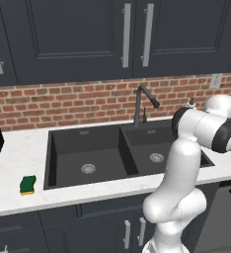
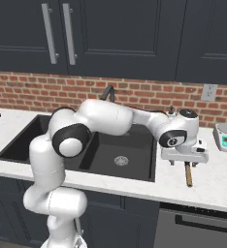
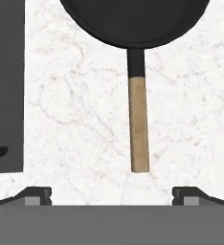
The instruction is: Pick the pan and sponge and place them into the sink. Then turn on the water.
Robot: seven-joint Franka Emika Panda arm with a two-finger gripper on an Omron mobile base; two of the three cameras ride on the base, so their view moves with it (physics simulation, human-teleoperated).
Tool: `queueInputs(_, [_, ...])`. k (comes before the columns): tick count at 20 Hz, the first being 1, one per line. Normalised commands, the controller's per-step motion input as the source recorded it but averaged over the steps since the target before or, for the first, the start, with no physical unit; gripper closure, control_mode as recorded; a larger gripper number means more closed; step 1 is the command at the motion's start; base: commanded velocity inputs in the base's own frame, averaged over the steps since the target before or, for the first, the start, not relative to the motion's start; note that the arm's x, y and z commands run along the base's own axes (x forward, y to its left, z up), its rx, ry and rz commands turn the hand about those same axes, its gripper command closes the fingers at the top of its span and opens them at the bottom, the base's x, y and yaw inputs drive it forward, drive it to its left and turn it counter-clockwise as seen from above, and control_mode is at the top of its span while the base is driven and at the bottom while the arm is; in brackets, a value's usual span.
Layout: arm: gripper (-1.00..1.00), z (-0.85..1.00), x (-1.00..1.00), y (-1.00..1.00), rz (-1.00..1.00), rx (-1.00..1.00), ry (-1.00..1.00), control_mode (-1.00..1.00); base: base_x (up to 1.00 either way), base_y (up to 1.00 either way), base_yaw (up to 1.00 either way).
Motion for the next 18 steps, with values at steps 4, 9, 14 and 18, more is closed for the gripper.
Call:
queueInputs(4, [-1.0,-0.03,0.0,-0.12,-0.01,0.02,0.0,-1.0,0.0,0.0,0.0])
queueInputs(9, [-1.0,-0.19,0.0,-0.02,0.0,0.0,0.0,-1.0,0.0,0.0,0.0])
queueInputs(14, [-1.0,-0.29,0.0,0.0,0.0,0.0,0.0,-1.0,0.0,0.0,0.0])
queueInputs(18, [-1.0,-0.37,0.03,0.0,0.0,0.0,0.0,-1.0,0.0,0.0,0.0])
